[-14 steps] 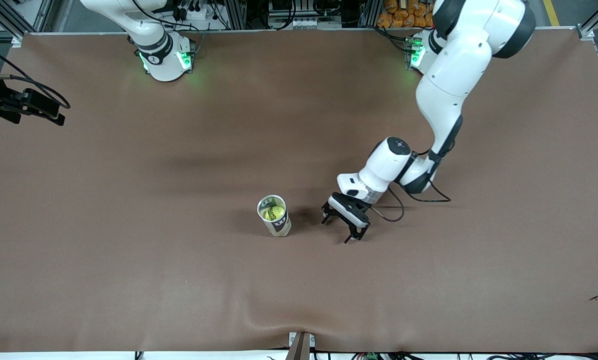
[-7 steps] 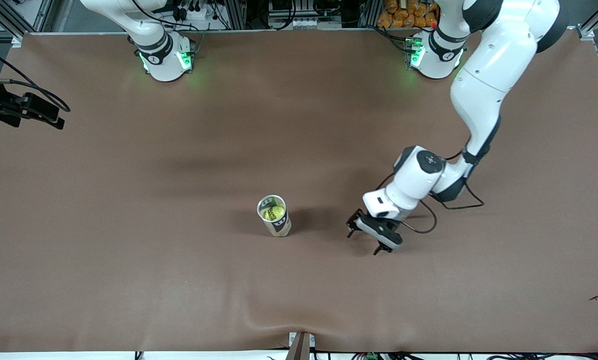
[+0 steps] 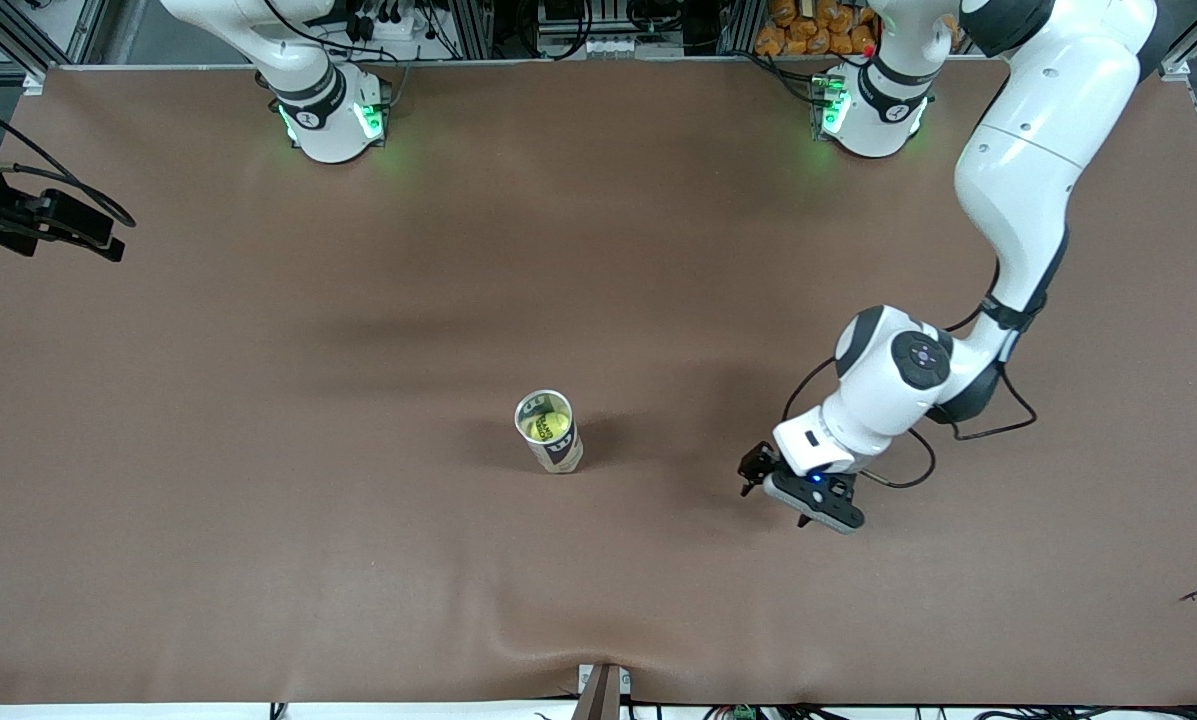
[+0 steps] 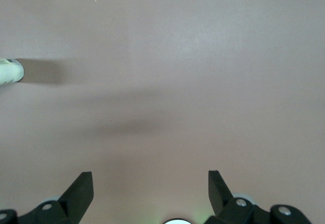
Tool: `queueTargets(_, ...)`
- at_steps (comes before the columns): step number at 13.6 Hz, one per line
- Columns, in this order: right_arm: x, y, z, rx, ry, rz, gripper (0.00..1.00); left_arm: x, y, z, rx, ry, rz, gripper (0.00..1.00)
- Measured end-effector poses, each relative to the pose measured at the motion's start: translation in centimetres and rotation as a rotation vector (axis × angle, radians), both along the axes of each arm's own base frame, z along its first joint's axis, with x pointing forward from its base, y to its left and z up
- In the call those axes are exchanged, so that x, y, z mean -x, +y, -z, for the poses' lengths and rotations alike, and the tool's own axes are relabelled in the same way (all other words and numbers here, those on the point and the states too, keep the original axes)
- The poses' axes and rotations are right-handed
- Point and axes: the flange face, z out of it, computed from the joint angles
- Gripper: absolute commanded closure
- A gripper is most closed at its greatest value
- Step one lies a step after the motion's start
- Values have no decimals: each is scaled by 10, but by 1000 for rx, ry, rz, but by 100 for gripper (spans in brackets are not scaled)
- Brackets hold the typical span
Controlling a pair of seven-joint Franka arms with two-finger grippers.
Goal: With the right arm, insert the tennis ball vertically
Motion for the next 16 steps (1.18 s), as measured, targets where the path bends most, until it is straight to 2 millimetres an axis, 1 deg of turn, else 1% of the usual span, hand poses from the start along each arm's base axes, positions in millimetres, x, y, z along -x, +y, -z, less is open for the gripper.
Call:
queueTargets(4, -1, -3, 0, 0, -7, -6, 0, -18, 8, -27, -27, 87, -31, 0)
queueTargets(8, -1, -26, 1, 0, -6, 20, 0, -26, 15, -47, -54, 159, -51, 0)
queueTargets(9, -1, -28, 2, 0, -6, 21, 0, -27, 16, -56, -58, 160, -57, 0)
queueTargets(11, -2, -24, 1, 0, -10, 15, 0, -26, 19, -82, -61, 166, -73, 0)
queueTargets(13, -3, -20, 1, 0, -19, 6, 0, -22, 26, -118, -65, 179, -90, 0)
queueTargets(15, -3, -15, 0, 0, -21, -2, 0, -16, 41, -154, -91, 190, -111, 0)
queueTargets(16, -3, -14, 0, 0, -22, -4, 0, -14, 50, -169, -98, 194, -124, 0)
